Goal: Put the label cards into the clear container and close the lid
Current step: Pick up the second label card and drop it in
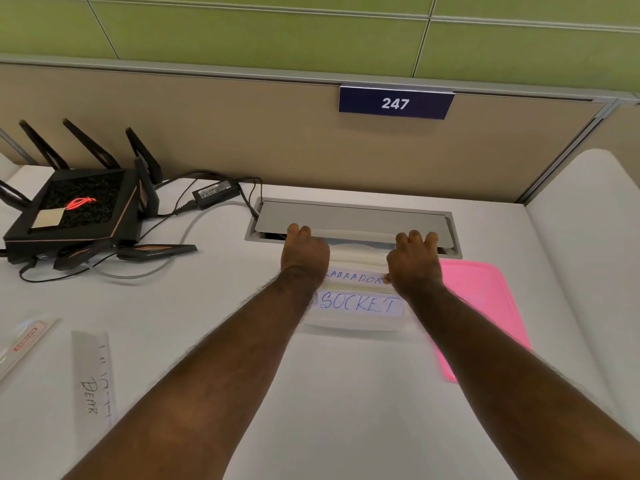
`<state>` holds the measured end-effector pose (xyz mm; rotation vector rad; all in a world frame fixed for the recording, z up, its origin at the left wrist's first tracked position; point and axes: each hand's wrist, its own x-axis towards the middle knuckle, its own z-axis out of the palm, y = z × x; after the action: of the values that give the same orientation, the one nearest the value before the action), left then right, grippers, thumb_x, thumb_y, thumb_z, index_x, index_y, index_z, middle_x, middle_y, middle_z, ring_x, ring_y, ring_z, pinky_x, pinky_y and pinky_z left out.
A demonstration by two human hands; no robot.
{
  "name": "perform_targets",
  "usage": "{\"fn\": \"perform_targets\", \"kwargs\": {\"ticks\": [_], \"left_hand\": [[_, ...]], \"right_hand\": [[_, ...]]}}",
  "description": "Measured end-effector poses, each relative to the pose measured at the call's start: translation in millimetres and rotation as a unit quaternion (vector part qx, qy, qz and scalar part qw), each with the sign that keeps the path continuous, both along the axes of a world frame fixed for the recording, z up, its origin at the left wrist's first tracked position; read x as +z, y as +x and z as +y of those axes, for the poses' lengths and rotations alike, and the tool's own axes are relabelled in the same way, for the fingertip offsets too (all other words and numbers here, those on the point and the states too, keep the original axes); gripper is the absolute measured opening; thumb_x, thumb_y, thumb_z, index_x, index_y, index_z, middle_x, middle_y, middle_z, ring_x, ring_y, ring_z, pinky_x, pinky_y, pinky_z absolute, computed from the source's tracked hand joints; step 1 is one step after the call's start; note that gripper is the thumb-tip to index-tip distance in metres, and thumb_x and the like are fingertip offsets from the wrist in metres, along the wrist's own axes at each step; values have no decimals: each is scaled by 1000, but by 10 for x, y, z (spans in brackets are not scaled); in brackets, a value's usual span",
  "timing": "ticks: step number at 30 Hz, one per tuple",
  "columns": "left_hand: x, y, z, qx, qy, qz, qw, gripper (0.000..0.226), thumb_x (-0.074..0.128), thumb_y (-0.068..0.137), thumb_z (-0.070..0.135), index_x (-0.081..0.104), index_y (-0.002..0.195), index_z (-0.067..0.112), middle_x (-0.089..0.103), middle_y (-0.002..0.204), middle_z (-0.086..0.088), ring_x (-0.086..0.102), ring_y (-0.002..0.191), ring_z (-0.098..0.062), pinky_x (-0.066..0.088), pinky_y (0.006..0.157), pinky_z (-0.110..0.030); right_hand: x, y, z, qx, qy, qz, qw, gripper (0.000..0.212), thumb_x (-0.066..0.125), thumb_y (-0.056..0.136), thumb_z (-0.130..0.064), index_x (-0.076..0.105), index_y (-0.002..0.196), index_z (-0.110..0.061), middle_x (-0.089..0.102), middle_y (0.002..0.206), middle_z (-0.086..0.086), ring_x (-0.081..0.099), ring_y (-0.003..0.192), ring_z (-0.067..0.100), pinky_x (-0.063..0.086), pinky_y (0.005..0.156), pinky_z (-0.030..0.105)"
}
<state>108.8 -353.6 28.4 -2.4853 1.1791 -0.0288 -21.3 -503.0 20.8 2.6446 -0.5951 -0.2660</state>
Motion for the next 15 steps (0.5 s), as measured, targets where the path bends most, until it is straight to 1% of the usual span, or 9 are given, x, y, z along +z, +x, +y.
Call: {"fn": "perform_targets", "kwargs": {"ticks": [5, 8, 12, 15], "left_hand": [[-95, 20, -30, -12, 20, -9, 1000, 25, 69, 85, 32, 68, 103, 14, 70, 108, -8, 53, 112, -27, 28, 105, -43], [-95, 21, -23, -22, 21, -4, 1000, 26, 66, 86, 32, 69, 105, 15, 68, 110, -7, 52, 113, -27, 28, 104, -44], [9, 25, 22, -56, -60, 17, 996, 30, 61, 82, 25, 66, 111, 18, 63, 112, -4, 50, 110, -28, 31, 96, -44], [144, 25, 117, -69, -164, 29, 984, 36, 55, 77, 16, 67, 111, 22, 61, 105, 0, 50, 100, -25, 32, 84, -40]], "right_hand": [[6, 22, 34, -2, 4, 13, 1000, 33, 63, 86, -43, 71, 103, -16, 57, 115, 9, 47, 111, 30, 30, 101, 51], [7, 27, 62, -7, 7, 19, 1000, 35, 64, 85, -46, 71, 104, -16, 58, 115, 8, 48, 111, 29, 30, 101, 52], [40, 2, 88, 0, 24, -16, 1000, 47, 61, 83, -56, 69, 108, -17, 61, 115, 8, 52, 108, 30, 32, 98, 51], [132, -28, 143, 5, 44, -70, 997, 42, 58, 86, -52, 68, 113, -21, 64, 114, 6, 57, 103, 29, 36, 93, 49]]}}
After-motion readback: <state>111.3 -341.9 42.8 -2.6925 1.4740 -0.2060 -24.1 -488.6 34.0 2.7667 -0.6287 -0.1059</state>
